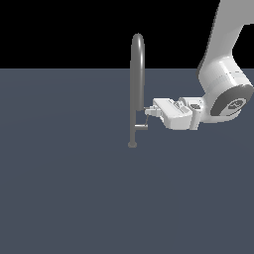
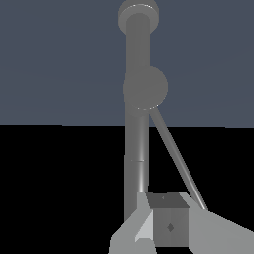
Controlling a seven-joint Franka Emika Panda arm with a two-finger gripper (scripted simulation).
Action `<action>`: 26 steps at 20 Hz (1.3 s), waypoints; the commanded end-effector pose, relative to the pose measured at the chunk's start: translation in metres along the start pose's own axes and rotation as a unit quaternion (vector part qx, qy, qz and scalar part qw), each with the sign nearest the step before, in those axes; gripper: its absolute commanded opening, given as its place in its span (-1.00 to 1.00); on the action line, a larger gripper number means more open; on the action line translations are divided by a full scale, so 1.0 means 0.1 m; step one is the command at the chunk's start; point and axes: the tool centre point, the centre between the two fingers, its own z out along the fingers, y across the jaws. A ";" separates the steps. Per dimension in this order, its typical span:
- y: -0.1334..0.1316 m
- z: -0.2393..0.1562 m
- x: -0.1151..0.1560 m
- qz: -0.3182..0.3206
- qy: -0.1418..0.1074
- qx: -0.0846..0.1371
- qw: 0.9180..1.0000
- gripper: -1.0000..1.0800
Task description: Turn on the faucet by rotating a designated handle.
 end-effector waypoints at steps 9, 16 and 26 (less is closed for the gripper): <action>0.30 0.00 0.16 0.004 -0.002 -0.002 1.000 -1.00; 0.39 0.00 0.30 -0.001 -0.001 -0.002 1.000 -1.00; 0.48 0.00 0.59 -0.002 -0.003 -0.003 1.000 -1.00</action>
